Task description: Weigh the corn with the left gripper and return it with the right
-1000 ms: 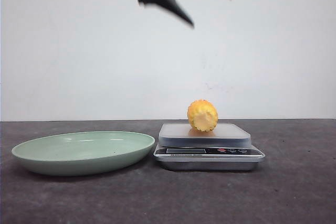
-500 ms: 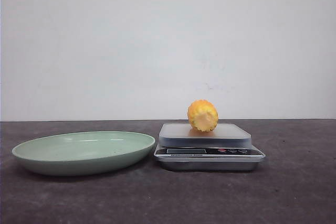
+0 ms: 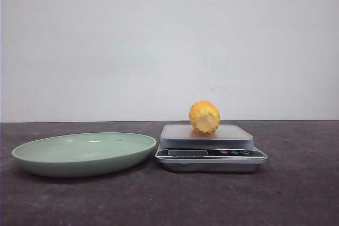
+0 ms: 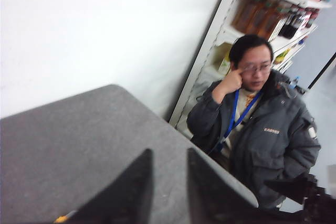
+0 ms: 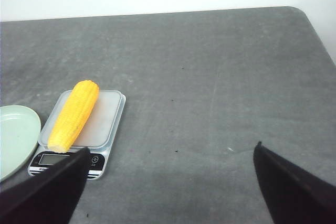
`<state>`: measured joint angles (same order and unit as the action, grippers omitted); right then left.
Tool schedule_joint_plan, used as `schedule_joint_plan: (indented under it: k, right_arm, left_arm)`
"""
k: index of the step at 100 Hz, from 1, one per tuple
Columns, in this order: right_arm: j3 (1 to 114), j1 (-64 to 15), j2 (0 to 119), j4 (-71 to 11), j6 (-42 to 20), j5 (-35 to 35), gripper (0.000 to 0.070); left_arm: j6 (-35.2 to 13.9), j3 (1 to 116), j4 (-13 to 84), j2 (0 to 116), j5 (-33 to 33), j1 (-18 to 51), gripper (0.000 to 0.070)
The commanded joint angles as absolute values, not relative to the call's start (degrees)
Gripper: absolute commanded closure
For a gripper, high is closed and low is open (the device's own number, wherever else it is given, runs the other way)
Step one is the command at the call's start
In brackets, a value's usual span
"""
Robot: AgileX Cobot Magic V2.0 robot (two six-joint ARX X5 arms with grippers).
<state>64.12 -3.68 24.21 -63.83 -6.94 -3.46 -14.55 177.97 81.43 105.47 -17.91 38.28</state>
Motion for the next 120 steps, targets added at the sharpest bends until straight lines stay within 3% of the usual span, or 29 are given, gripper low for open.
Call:
schedule_joint_plan:
  k: [1,18,40,56,120]
  right_arm:
    - [64.93,-4.03,24.58,-63.29,-5.8,-3.64,0.0082]
    - [64.93,-4.73,24.58,-63.16,-5.93,-4.71,0.0082]
    - [64.93,-4.75,24.58,-63.18,-6.04,-6.2,0.0082]
    - [64.93,-4.73,24.58,-63.46,-6.04,-6.17,0.0082]
    - [64.93,-4.73,24.58,-65.95,-6.33,-6.09,0.0082]
  left_arm:
    - [-14.83,184.2,84.34,104.68,-17.82,38.54,0.0689]
    - [-16.99,184.16,84.44,99.81,-17.28,38.54,0.0689]
    - [-17.15,183.26,84.51,92.58,-11.9,38.54,0.0689]
    - [-17.02,179.96,84.51,86.94,-12.49,38.54,0.0689]
    - [-11.33,150.34,84.51,60.82,-10.74,38.52,0.0689]
